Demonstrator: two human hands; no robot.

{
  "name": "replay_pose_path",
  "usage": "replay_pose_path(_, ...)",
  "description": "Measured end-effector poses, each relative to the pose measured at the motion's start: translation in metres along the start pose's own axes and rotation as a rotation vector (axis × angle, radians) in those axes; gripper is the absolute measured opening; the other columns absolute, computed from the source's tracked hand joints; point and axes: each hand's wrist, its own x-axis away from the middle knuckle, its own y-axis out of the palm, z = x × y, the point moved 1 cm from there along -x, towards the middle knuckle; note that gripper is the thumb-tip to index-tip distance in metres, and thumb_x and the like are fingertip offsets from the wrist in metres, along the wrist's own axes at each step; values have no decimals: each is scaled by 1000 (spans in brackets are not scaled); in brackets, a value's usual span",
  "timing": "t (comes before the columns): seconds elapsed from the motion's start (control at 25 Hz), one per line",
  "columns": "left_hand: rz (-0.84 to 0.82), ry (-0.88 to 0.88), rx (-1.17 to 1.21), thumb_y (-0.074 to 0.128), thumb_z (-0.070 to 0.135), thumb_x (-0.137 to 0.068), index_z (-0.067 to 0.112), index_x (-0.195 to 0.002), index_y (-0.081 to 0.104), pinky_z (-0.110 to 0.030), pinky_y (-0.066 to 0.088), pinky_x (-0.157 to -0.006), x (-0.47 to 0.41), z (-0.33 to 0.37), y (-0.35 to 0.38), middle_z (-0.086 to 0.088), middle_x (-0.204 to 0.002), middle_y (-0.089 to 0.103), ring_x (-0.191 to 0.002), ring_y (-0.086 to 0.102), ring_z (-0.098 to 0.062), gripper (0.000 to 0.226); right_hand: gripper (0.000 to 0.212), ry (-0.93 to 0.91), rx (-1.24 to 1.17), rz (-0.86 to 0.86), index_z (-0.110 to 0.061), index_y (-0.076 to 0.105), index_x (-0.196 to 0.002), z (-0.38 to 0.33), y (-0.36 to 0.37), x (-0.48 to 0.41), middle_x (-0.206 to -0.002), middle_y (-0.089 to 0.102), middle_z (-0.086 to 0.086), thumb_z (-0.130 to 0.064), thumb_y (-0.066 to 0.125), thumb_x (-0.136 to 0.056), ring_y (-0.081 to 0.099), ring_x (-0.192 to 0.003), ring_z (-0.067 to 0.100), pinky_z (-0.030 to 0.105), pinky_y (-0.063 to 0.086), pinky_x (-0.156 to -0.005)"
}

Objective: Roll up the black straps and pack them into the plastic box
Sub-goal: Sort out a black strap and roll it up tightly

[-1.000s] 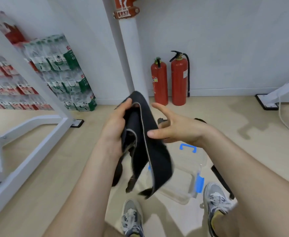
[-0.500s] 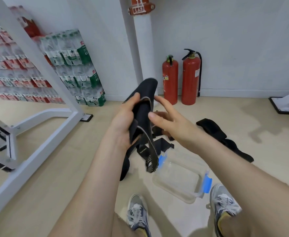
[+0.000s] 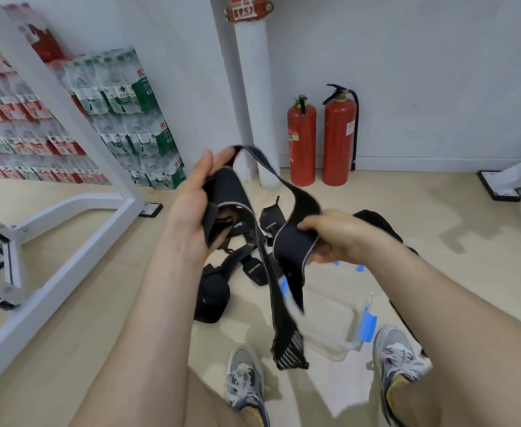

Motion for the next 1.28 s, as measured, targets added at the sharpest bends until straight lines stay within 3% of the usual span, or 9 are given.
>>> replay_pose_path(0.08, 22, 139, -633, 61, 38, -96, 25, -85, 76, -27, 53, -67, -10, 0, -19, 3, -78, 71, -69, 62, -15, 23, 23, 111, -546, -107, -8, 57, -76, -12, -18, 7, -52, 58, 3, -22, 51, -93, 52, -35, 10, 13, 36, -37)
replay_pose_path(0.2, -303, -51, -1379, 36, 57, -100, 24, -88, 79, -25, 40, -79, 1, -22, -13, 13, -76, 63, -81, 57, -8, 56, 31, 3, -896, -250, -4, 64, -81, -22, -32, 14, -62, 66, 5, -26, 47, -94, 60, -43, 10, 11, 41, -40)
replay_pose_path(0.4, -359, -174, -588, 16, 81, -83, 23, -101, 80, -23, 51, -87, 10, -29, 14, -2, -109, 75, -105, 70, -19, 89, 17, -186, -901, -161, -6, 66, -105, -29, -23, 20, -91, 74, 12, -17, 58, -95, 73, -71, 24, 18, 51, -44)
replay_pose_path(0.6, -182, -89, -386, 53, 57, -91, 18, -94, 73, -23, 56, -63, 23, -30, 34, 2, -82, 78, -75, 75, -11, 44, 12, -266, -794, -55, -9, 68, -100, -26, -5, 29, -85, 73, 8, -16, 68, -90, 72, -68, 19, 20, 51, -49)
replay_pose_path(0.72, 22, 71, -444, 59, 37, -98, 24, -91, 66, -18, 55, -65, 17, -27, 33, 12, -78, 72, -70, 69, 1, 16, 46, -130, -148, -254, -7, 69, -101, -26, -13, 45, -90, 76, 12, -50, 56, -94, 70, -64, 19, 19, 42, -45)
replay_pose_path(0.84, -95, 160, -793, 61, 39, -95, 26, -88, 66, -28, 56, -84, 14, -20, 19, 10, -86, 73, -83, 69, -5, 16, 55, -182, 614, -342, -8, 70, -99, -30, -34, 62, -86, 77, 8, -59, 53, -91, 66, -61, 12, 22, 33, -49)
replay_pose_path(1.0, -457, 83, -888, 56, 34, -97, 40, -92, 66, -8, 49, -70, 25, -18, 19, 32, -79, 70, -78, 65, 14, 12, 51, -650, 273, -159, -38, 61, -122, -35, -22, 52, -114, 69, -11, -52, 78, -76, 65, -106, 3, 29, 52, -89)
replay_pose_path(1.12, -563, 38, -853, 54, 17, -100, 35, -91, 63, -4, 46, -65, 22, -21, 17, 32, -73, 69, -74, 64, 16, 21, 35, -706, 176, -180, -35, 67, -114, -25, 5, 38, -103, 74, -7, -29, 79, -82, 70, -98, 12, 32, 57, -84)
replay_pose_path(1.28, -626, 10, -671, 69, 3, -87, 10, -107, 70, -26, 56, -80, 13, -9, -5, -6, -100, 75, -92, 72, -17, 21, 14, -755, -17, -88, -18, 73, -100, -28, -2, 37, -92, 77, 1, -11, 69, -89, 72, -85, 14, 30, 56, -75)
